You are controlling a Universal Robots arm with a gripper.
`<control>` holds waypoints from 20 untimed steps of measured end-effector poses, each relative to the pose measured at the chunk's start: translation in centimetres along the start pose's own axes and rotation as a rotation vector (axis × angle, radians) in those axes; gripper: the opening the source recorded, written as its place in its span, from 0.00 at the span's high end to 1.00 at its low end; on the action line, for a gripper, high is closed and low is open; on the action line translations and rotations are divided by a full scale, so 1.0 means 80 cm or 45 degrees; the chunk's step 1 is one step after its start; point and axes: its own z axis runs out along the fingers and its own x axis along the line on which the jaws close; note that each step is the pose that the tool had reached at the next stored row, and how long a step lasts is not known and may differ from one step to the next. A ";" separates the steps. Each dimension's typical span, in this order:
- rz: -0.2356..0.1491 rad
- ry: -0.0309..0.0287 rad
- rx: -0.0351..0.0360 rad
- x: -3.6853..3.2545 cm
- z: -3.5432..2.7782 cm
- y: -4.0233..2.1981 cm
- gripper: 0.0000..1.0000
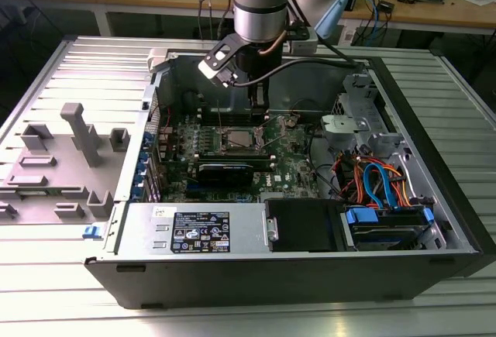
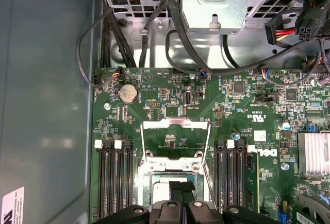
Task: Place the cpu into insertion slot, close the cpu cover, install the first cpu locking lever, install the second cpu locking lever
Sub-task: 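Close the cpu cover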
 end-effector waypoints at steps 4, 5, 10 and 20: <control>0.000 -0.0001 0.0000 0.0000 0.0000 0.0010 0.89; 0.000 0.0000 0.0000 0.0000 0.0001 0.0014 0.89; 0.000 0.0000 0.0000 0.0000 0.0002 0.0036 0.89; 0.000 0.0001 0.0000 -0.0001 0.0005 0.0076 0.89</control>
